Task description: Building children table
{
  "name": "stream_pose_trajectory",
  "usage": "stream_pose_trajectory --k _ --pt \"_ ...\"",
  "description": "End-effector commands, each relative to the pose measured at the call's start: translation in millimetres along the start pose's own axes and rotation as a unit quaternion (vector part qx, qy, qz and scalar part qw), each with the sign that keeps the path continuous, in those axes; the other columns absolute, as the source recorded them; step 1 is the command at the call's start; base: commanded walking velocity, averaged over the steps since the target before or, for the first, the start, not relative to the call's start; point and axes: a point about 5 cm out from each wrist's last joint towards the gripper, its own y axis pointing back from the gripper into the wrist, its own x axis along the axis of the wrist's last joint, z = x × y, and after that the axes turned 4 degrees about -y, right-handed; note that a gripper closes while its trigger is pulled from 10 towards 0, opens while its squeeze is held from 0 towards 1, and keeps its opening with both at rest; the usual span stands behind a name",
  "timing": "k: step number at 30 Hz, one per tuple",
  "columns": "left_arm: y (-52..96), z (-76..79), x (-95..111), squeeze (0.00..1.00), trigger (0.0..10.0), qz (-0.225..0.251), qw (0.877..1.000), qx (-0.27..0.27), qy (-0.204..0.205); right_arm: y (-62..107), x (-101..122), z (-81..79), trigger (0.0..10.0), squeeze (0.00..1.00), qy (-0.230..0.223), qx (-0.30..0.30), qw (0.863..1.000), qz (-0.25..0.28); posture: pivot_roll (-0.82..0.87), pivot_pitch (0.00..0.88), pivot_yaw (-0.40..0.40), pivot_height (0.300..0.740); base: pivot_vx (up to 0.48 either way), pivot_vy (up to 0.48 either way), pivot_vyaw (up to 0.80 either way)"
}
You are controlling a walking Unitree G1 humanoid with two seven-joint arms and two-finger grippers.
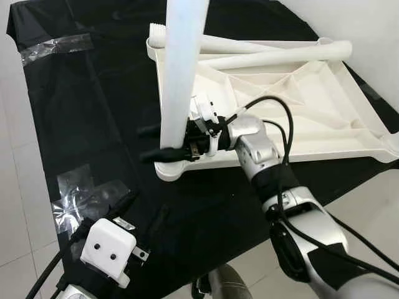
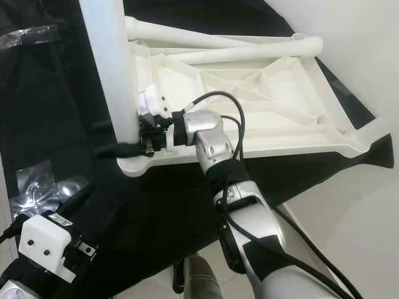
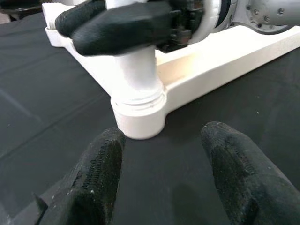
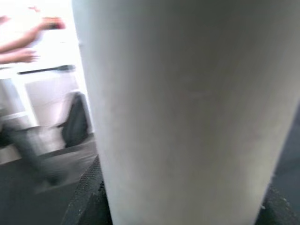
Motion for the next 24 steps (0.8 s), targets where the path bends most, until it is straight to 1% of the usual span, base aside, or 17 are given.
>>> stream_pose_trajectory --k 1,2,3,4,5,6,7,13,14,16,17,18,19,20,22,23,24 --pt "4.3 1.7 -1.5 0.0 10.0 -0.011 1.0 -0.002 0.001 11.0 -32.6 -5.0 0.0 0.0 -0.046 -0.163 0.985 -0.037 0.29 0.306 -0.179 0.74 0.0 0.0 0.0" --pt "4.3 1.7 -1.5 0.0 10.0 -0.011 1.0 -0.002 0.001 11.0 -32.6 -5.0 0.0 0.0 -0.046 -0.163 0.985 -0.037 0.29 0.306 -0.179 0.74 0.0 0.0 0.0" --pt "6.0 0.7 -1.8 0.0 10.0 -0.015 1.0 -0.001 0.001 12.7 -57.7 -30.2 0.0 0.0 -0.064 -0.25 0.963 -0.074 0.28 0.316 -0.172 0.74 0.0 0.0 0.0" --pt "6.0 0.7 -1.8 0.0 10.0 -0.015 1.0 -0.001 0.001 12.7 -57.7 -30.2 0.0 0.0 -0.064 -0.25 0.963 -0.074 0.28 0.316 -0.172 0.74 0.0 0.0 0.0" --pt "6.8 0.2 -2.2 0.0 10.0 -0.017 1.0 -0.003 0.001 14.5 -70.3 -54.1 0.0 0.0 -0.072 -0.308 0.944 -0.094 0.28 0.324 -0.168 0.74 0.0 0.0 0.0" --pt "7.2 -0.2 -2.7 0.0 10.0 -0.018 1.0 -0.004 0.001 15.2 -75.2 -69.3 0.0 0.0 -0.076 -0.335 0.933 -0.104 0.28 0.322 -0.167 0.74 0.0 0.0 0.0" --pt "6.8 0.4 -3.6 0.0 10.0 -0.019 1.0 -0.008 0.002 11.6 -75.6 -75.0 0.0 0.0 -0.083 -0.337 0.933 -0.1 0.26 0.303 -0.156 0.74 0.0 0.0 0.0" --pt "3.4 2.6 -5.5 0.0 10.0 -0.018 1.0 -0.014 0.003 0.1 -68.0 -56.9 0.0 0.0 -0.064 -0.337 0.936 -0.08 0.28 0.294 -0.172 0.74 0.0 0.0 0.0" --pt "3.7 1.6 -5.4 0.0 10.0 -0.018 1.0 -0.01 0.001 -2.4 -67.1 -53.3 8.8 0.0 -0.061 -0.338 0.936 -0.081 0.29 0.294 -0.174 0.74 0.0 0.0 0.0" --pt "4.4 0.5 -5.4 0.0 10.0 -0.02 1.0 -0.007 -0.002 -3.8 -65.9 -52.7 8.8 0.0 -0.061 -0.346 0.933 -0.084 0.29 0.294 -0.177 0.74 0.0 0.0 0.0" --pt "5.6 -0.6 -5.4 0.0 10.0 -0.022 1.0 -0.004 -0.003 -5.4 -62.7 -51.7 10.0 0.0 -0.055 -0.344 0.934 -0.081 0.3 0.293 -0.174 0.74 0.0 0.0 0.0" --pt "6.6 -1.5 -6.2 0.0 10.0 -0.025 1.0 -0.002 -0.005 -6.0 -57.1 -50.0 10.0 0.69 -0.051 -0.34 0.936 -0.072 0.3 0.289 -0.168 0.74 0.0 0.0 0.0" --pt "7.1 -2.0 -6.8 0.0 10.0 -0.027 1.0 -0.001 -0.006 -6.3 -53.1 -49.3 10.0 0.69 -0.048 -0.336 0.938 -0.066 0.3 0.289 -0.168 0.74 0.0 0.0 0.0" --pt "6.9 -2.7 -8.7 0.0 10.0 -0.033 0.999 -0.002 -0.011 -9.4 -45.6 -46.9 10.0 1.0 -0.062 -0.304 0.95 -0.039 0.3 0.285 -0.163 0.74 0.0 0.0 0.0" --pt "6.6 -3.1 -10.0 0.0 10.0 -0.037 0.999 -0.003 -0.016 -11.5 -40.5 -45.5 10.0 1.0 -0.073 -0.281 0.957 -0.02 0.3 0.286 -0.162 0.74 0.0 0.0 0.0" --pt "6.0 -3.5 -10.6 0.0 10.0 -0.038 0.999 -0.003 -0.017 -12.7 -32.9 -43.2 10.0 1.0 -0.069 -0.249 0.966 -0.001 0.3 0.285 -0.161 0.74 0.0 0.0 0.0" --pt "5.6 -3.7 -11.0 0.0 10.0 -0.039 0.999 -0.004 -0.017 -12.6 -23.7 -40.8 10.0 0.84 -0.06 -0.196 0.979 0.016 0.31 0.285 -0.16 0.74 0.0 0.0 0.0"
